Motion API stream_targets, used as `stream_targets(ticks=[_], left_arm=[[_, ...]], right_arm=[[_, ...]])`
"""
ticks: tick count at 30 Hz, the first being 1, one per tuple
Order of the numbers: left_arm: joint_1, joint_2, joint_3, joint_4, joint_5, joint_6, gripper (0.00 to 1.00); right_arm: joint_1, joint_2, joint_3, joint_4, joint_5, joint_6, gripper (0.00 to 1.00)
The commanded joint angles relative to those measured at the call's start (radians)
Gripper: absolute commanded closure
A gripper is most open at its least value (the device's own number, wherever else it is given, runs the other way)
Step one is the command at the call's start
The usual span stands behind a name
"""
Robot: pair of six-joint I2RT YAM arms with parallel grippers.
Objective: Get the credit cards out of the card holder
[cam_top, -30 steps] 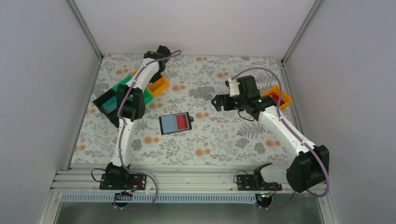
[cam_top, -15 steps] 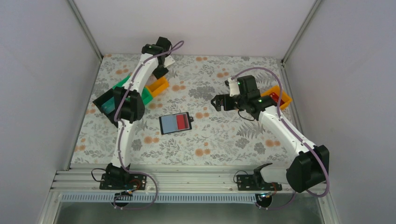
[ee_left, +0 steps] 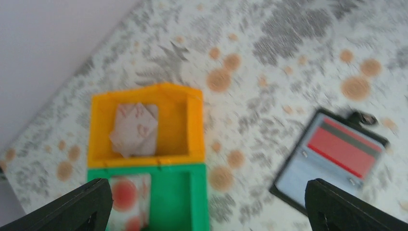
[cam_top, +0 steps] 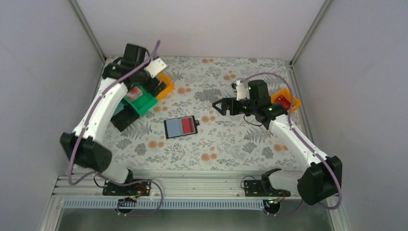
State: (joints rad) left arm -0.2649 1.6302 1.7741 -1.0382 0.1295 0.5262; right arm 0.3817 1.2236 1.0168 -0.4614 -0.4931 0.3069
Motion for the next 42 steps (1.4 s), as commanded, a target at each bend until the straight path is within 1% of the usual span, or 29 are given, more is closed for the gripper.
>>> stream_targets(ticks=[1,5,7,9,10,12,14,16,20,22,23,26,28,32,35,37,39,42], left_arm=[[0.001,-0.201,-0.301,0.146,0.023,-0.001,0.0],[0.005,-0.349,-0.505,0.213,0.009,-0.026,0.0],[0.006,-0.404,-0.573,0.221,0.049,-0.038,0.0],[0.006,-0.435,-0.655,0.229,0.124,-0.006,0.0],[0.006,-0.444,-0.705,0.242,0.14,0.013,0.0],[0.005,-0.445,-0.796,0.271,0.14,0.059,0.0],[0.004,-0.424,-0.878,0.289,0.099,0.089,0.0],[0.005,-0.391,-0.933,0.326,0.069,0.101,0.03],[-0.005,-0.298,-0.99,0.393,0.108,0.11,0.12],[-0.007,-0.271,-0.997,0.426,0.099,0.102,0.14],[-0.007,-0.264,-1.003,0.44,0.091,0.099,0.14],[-0.007,-0.242,-1.034,0.479,0.091,0.104,0.14],[-0.007,-0.212,-1.04,0.492,0.094,0.095,0.14],[-0.007,-0.136,-1.019,0.5,0.156,0.082,0.16],[-0.008,-0.079,-1.019,0.534,0.13,0.076,0.17],[-0.007,-0.057,-1.029,0.545,0.118,0.073,0.18],[-0.008,-0.035,-1.048,0.564,0.13,0.09,0.18],[-0.008,0.013,-1.039,0.572,0.142,0.091,0.19]], right_arm=[[0.029,-0.001,-0.071,0.102,-0.127,0.106,0.03],[0.107,0.019,-0.084,0.128,-0.064,0.169,0.05],[0.164,0.05,-0.08,0.128,-0.018,0.195,0.07],[0.215,0.09,-0.077,0.113,0.041,0.206,0.08],[0.232,0.116,-0.076,0.106,0.075,0.216,0.08],[0.262,0.173,-0.072,0.108,0.102,0.23,0.18],[0.293,0.234,-0.06,0.127,0.094,0.241,0.25],[0.322,0.293,-0.028,0.145,0.093,0.246,0.34],[0.339,0.424,0.08,0.15,0.099,0.234,0.44],[0.34,0.515,0.142,0.143,0.112,0.234,0.51],[0.341,0.545,0.17,0.142,0.111,0.234,0.52],[0.341,0.624,0.231,0.118,0.14,0.238,0.51],[0.341,0.678,0.268,0.078,0.191,0.237,0.49],[0.341,0.781,0.334,-0.006,0.269,0.207,0.43],[0.341,0.843,0.372,-0.05,0.281,0.185,0.37],[0.341,0.874,0.382,-0.056,0.242,0.169,0.36],[0.341,0.883,0.364,-0.022,0.165,0.16,0.36],[0.339,0.875,0.31,0.053,0.009,0.165,0.37]])
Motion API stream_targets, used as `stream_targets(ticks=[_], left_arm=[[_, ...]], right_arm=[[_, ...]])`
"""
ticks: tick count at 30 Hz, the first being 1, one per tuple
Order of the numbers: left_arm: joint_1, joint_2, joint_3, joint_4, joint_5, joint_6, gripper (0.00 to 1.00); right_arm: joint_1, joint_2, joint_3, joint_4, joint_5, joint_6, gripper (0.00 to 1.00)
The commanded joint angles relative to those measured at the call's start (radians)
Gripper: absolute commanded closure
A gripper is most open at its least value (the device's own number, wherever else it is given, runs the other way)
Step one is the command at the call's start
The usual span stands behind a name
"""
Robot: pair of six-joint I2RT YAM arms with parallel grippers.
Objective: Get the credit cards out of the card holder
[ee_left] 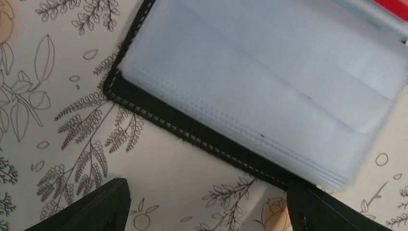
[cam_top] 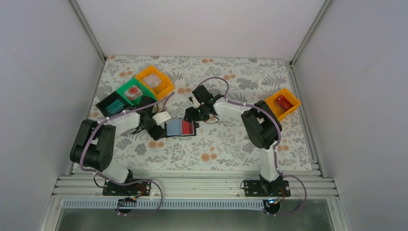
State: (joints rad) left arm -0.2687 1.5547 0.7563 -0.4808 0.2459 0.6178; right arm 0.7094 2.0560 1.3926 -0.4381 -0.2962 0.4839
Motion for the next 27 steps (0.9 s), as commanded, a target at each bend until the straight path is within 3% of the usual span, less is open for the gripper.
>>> stream_targets(ticks=[1,9,16,19,24,27], left_arm=[[-0.003,0.1,-0.018,0.013,0.023,0.0,0.2],[-0.005,0.137,-0.041,0.02,0.052,0.013,0.21],[-0.004,0.141,-0.043,0.005,0.099,0.023,0.21],[-0.005,0.157,-0.012,-0.016,0.135,0.027,0.21],[-0.007,0.167,0.041,-0.073,0.253,0.045,0.2],[-0.007,0.155,0.063,-0.107,0.293,0.049,0.19]], right_arm=[[0.01,0.041,-0.084,0.056,-0.243,-0.002,0.37],[0.007,0.065,-0.109,0.241,-0.521,0.08,0.38],[0.011,0.051,-0.161,0.358,-0.537,0.168,0.5],[0.022,0.087,-0.114,0.319,-0.523,0.153,0.55],[0.046,0.068,-0.127,0.356,-0.486,0.149,0.46],[0.051,0.047,-0.11,0.286,-0.422,0.117,0.45]])
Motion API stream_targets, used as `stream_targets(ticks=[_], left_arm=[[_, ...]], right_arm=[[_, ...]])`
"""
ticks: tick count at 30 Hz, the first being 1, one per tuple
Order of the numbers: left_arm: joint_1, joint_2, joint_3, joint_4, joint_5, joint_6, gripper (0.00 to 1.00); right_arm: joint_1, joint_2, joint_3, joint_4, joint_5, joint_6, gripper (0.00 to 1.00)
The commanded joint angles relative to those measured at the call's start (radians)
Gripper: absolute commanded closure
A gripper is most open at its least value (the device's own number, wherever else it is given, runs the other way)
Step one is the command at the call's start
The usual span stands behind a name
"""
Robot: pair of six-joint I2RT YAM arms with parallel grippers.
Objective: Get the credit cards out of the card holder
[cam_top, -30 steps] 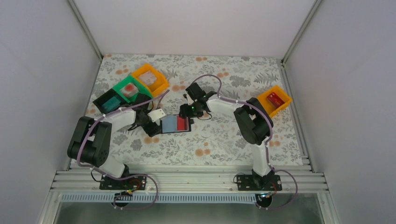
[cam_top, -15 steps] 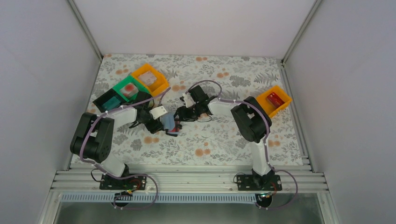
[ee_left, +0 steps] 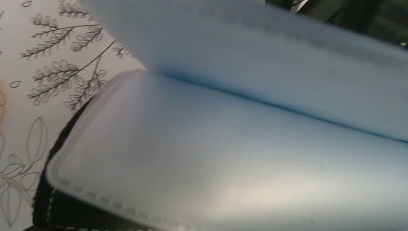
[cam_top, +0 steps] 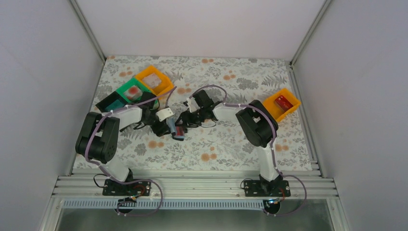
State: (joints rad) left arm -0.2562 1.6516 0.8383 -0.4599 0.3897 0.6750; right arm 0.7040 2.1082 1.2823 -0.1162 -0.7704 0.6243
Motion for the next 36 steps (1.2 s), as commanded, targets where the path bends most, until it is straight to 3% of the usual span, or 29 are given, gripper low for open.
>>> stream_targets(ticks=[1,12,26,36], left_arm=[[-0.02,0.052,-0.017,-0.14,0.176,0.002,0.18],[-0.011,0.148,0.132,-0.376,0.54,0.161,0.06],[0.073,0.213,0.273,-0.501,0.646,0.176,0.02],[0.091,0.253,0.276,-0.476,0.637,0.103,0.06]], right_arm=[[0.057,-0.008,0.008,-0.068,0.081,-0.041,0.45],[0.064,-0.039,-0.112,-0.011,0.207,0.013,0.41],[0.086,-0.08,-0.121,-0.053,0.275,0.017,0.36],[0.109,-0.081,-0.097,-0.059,0.273,0.027,0.34]])
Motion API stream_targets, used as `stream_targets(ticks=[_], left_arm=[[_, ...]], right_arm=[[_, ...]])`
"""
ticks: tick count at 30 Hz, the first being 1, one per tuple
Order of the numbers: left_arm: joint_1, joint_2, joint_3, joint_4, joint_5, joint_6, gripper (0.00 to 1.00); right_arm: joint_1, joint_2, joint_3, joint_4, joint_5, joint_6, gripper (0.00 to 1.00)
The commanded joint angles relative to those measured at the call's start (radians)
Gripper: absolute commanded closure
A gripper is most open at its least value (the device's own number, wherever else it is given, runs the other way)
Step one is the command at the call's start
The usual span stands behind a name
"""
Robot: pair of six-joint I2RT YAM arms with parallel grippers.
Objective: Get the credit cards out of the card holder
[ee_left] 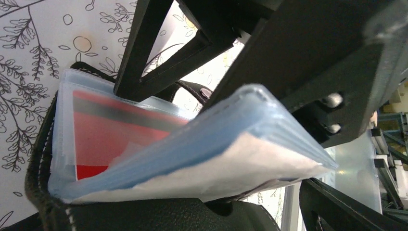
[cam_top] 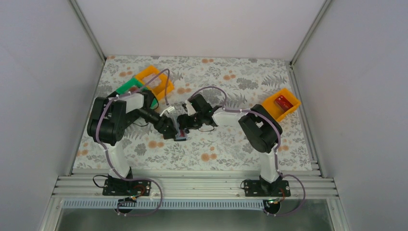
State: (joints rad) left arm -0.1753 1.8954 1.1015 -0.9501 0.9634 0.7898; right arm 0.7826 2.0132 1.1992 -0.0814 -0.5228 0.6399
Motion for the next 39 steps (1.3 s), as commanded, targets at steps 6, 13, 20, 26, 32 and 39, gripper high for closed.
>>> stream_targets(ticks=[6,13,20,26,32,39], left_arm=[[0.063,-0.018,0.003,-0.035,0.107,0.043,0.03],[0.062,0.024,0.006,-0.058,0.138,0.059,0.04],[0.074,0.007,-0.001,-0.055,0.126,0.059,0.06],[0.091,0.032,-0.003,-0.051,0.107,0.057,0.66],[0.099,0.027,-0.006,-0.045,0.095,0.059,0.98],[0.093,-0.112,0.013,-0.005,-0.04,0.034,0.98]], right_arm=[[0.051,-0.013,-0.003,-0.08,0.005,0.021,0.3],[0.073,0.055,0.057,-0.085,-0.015,0.027,0.27],[0.081,0.072,0.089,-0.103,-0.003,0.028,0.19],[0.075,0.076,0.083,-0.112,0.002,0.02,0.19],[0.052,0.023,0.043,-0.094,-0.011,0.008,0.19],[-0.027,-0.234,-0.094,-0.068,-0.031,-0.158,0.1]])
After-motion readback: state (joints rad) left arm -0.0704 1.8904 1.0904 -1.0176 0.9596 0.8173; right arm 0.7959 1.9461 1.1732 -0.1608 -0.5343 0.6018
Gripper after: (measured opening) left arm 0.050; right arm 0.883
